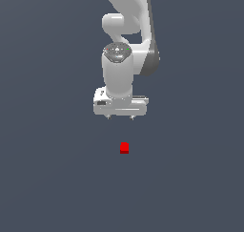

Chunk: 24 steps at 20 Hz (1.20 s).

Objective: Pick up the red cube and move it to a goal position.

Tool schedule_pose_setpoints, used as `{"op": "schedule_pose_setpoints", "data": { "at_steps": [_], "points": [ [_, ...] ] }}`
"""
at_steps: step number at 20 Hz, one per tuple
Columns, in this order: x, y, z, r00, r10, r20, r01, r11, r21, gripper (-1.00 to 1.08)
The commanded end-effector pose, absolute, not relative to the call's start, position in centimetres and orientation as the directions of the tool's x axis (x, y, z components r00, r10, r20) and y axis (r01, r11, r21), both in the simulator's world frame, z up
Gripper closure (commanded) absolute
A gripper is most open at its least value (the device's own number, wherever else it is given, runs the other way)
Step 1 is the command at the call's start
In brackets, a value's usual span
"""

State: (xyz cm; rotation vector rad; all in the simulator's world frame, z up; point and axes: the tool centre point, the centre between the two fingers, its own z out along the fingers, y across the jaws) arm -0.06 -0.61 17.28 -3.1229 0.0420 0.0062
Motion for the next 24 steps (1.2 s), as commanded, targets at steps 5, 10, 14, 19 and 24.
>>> {"op": "schedule_pose_setpoints", "data": {
  "at_steps": [5,10,14,19,24],
  "points": [
    [0.1,-0.5,16.9,1.000,-0.029,-0.004,-0.029,-0.999,-0.018,-0.92],
    [0.8,-0.3,15.4,0.999,-0.037,-0.004,-0.037,-0.999,-0.016,-0.92],
    [1.7,0.0,13.4,0.999,-0.049,-0.003,-0.049,-0.999,-0.014,-0.92],
    [3.3,0.4,10.0,0.998,-0.068,-0.002,-0.068,-0.998,-0.010,-0.92],
    [5.0,0.8,6.4,0.996,-0.088,-0.001,-0.088,-0.996,-0.005,-0.92]
  ]
}}
